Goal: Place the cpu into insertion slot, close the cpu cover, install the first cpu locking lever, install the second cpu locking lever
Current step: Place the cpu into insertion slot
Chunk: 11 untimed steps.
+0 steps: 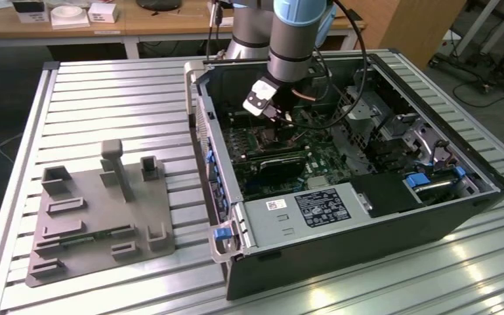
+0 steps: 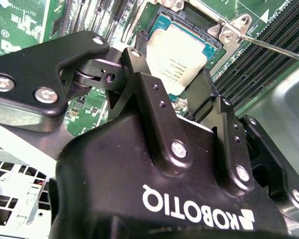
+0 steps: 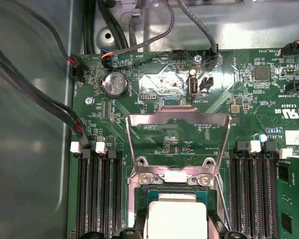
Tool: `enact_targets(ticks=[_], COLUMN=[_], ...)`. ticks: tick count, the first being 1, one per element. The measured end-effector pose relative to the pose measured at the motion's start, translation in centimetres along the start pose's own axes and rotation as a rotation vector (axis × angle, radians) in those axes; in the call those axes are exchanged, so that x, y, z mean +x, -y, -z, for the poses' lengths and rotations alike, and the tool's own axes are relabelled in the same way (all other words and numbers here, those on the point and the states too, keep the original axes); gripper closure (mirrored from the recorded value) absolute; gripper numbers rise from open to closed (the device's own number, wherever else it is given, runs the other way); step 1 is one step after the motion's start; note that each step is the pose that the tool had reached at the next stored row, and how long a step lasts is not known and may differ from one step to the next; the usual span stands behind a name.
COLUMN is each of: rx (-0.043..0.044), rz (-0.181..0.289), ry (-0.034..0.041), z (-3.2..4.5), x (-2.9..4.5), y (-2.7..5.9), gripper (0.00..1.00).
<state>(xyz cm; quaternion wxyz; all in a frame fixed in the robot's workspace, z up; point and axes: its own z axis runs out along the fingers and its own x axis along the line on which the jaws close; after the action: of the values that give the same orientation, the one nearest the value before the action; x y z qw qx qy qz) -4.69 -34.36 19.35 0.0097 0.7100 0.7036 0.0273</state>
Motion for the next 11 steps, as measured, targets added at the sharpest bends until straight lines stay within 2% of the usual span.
enact_targets(ticks=[11], rx=[0.0014], rz=[0.019], ry=[-0.0006], z=[-0.29], x=[0.01], y=[0.02], gripper=[0.46])
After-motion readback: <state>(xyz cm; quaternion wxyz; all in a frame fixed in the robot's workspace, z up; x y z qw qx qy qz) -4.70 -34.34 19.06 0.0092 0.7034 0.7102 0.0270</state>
